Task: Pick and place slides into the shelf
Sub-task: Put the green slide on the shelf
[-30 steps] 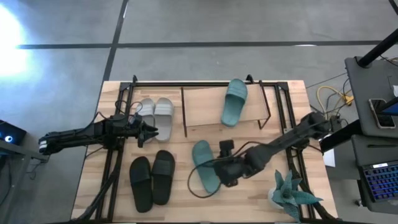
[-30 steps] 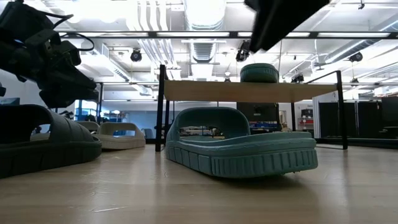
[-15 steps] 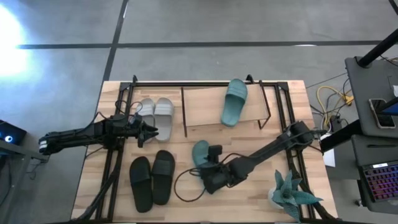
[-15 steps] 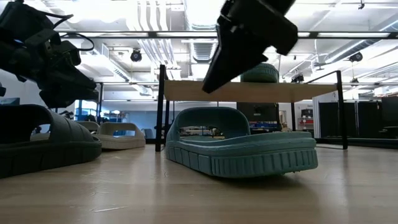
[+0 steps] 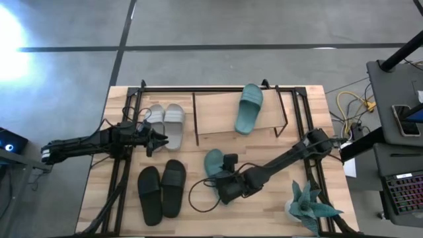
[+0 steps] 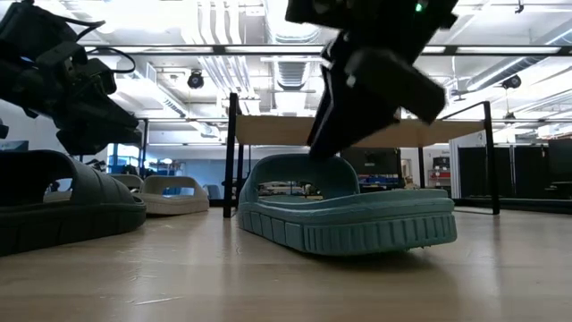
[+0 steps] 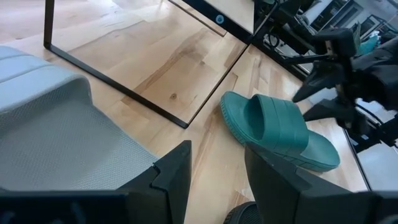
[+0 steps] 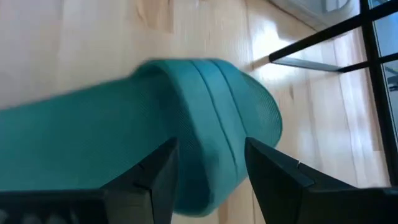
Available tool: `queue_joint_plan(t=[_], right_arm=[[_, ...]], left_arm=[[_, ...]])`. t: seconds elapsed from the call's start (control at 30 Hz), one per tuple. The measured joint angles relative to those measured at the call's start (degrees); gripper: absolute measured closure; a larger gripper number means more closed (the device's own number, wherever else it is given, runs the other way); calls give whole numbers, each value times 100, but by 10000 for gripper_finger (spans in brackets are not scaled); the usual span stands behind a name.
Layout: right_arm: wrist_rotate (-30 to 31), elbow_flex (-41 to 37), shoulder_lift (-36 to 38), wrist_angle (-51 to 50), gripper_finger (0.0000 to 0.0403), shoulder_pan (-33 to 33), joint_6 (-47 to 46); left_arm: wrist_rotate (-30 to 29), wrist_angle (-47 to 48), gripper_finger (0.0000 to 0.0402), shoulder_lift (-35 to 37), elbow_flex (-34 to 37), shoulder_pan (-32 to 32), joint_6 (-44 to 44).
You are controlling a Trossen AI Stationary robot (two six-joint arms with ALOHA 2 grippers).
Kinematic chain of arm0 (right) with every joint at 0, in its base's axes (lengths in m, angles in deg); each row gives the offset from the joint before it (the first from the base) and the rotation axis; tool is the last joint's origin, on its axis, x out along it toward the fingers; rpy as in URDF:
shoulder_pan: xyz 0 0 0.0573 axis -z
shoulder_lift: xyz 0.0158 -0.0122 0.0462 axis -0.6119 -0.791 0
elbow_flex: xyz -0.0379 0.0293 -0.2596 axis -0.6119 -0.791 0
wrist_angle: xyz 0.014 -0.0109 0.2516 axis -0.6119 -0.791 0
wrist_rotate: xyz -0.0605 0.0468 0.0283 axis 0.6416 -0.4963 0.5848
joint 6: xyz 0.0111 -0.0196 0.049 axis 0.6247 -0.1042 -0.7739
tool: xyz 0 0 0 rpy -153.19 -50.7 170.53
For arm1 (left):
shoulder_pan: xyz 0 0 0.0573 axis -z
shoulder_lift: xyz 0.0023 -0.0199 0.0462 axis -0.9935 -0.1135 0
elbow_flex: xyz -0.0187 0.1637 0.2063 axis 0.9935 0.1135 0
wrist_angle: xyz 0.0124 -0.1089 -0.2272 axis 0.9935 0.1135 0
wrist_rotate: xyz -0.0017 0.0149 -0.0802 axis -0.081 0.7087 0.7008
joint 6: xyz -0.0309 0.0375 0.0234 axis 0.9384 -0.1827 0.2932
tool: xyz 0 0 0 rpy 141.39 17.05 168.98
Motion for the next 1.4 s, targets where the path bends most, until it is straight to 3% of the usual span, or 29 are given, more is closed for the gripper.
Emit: queue_joint_plan(t=[0.17, 0.43, 0.57, 0.77, 0.93, 1.1, 1.2, 1.4], right_arm=[[262, -90, 0, 135, 229, 145, 325], [-117, -423, 0, 459, 234, 494, 363], [-112, -517, 0, 557, 273, 572, 538], [-67, -493, 4, 683, 381, 599, 788], [-133, -294, 91, 675, 391, 576, 783], [-155, 110, 760, 712, 393, 387, 817], [156, 359, 1191, 636, 393, 267, 899], [1675, 895, 1822, 239, 393, 464, 1209]], left_arm=[[0, 0, 267, 0, 0, -1, 0], [0, 0, 267, 0, 0, -2, -1], [0, 0, 267, 0, 0, -2, -2], [1, 0, 267, 0, 0, -2, 0], [1, 0, 267, 0, 0, -2, 0], [0, -2, 267, 0, 0, 0, -1], [-2, -8, 267, -6, 0, -2, -2], [-7, -15, 267, -7, -2, -1, -2]])
